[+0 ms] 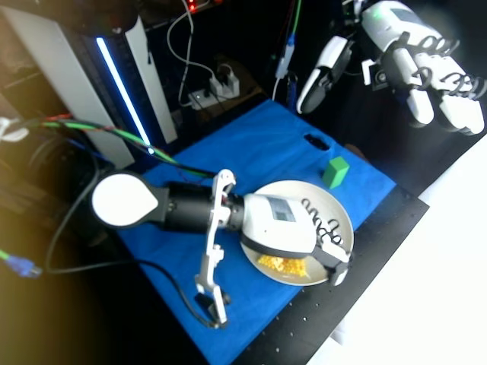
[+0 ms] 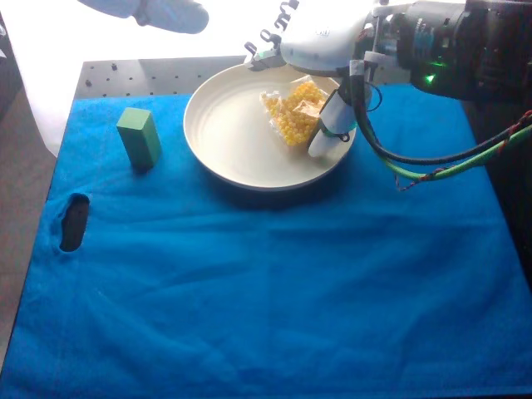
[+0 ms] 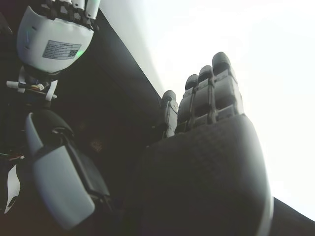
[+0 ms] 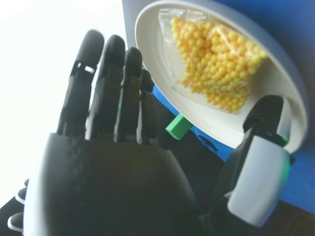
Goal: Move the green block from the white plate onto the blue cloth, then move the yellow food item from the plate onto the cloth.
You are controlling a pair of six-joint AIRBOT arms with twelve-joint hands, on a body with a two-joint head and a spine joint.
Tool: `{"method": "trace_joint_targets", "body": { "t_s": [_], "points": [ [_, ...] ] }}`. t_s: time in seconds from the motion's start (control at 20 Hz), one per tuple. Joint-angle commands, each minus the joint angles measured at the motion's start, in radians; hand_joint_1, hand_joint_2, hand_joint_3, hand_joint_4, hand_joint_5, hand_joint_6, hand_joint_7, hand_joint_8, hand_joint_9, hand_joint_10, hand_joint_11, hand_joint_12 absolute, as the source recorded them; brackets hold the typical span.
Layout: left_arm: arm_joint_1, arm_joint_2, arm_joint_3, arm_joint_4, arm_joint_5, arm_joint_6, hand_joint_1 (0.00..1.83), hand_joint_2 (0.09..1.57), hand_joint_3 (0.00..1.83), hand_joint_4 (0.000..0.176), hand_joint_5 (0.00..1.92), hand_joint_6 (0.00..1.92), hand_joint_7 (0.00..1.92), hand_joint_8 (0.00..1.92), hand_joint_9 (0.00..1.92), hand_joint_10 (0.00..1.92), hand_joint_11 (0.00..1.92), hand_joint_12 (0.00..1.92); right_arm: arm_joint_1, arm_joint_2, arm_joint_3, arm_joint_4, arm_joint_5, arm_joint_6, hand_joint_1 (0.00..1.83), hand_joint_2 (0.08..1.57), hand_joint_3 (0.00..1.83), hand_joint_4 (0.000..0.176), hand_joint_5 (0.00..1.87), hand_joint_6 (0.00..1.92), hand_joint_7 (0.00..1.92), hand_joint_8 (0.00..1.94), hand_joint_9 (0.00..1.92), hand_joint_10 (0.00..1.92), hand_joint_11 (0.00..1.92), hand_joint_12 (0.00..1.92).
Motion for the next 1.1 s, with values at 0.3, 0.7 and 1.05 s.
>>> {"method": "trace_joint_targets", "body": {
  "t_s": [0.3,0.7,1.05],
  "points": [
    [-0.013,0.003,-0.003,-0.021,-0.111,-0.002,0.56,0.76,0.0,0.176,0.0,0.0,0.0,0.0,0.02,0.0,0.0,0.27,-0.005,-0.013,0.028,0.026,0.043,-0.006,0.89,0.67,0.0,0.0,0.57,0.01,0.76,0.01,0.7,0.01,0.46,0.86],
    [-0.013,0.002,-0.003,-0.021,-0.112,-0.002,0.61,0.78,0.0,0.156,0.0,0.0,0.0,0.0,0.01,0.0,0.0,0.13,-0.01,-0.025,0.04,0.026,0.043,-0.006,0.94,0.71,0.0,0.0,0.85,0.0,1.07,0.0,1.35,0.07,1.03,1.01],
    [-0.013,0.002,-0.003,-0.021,-0.112,-0.002,0.61,0.81,0.01,0.151,0.0,0.0,0.0,0.0,0.0,0.0,0.01,0.06,-0.009,-0.027,0.045,0.026,0.044,-0.006,0.98,0.79,0.0,0.0,1.03,0.01,1.29,0.01,1.48,0.06,1.05,1.21]
  ]
}}
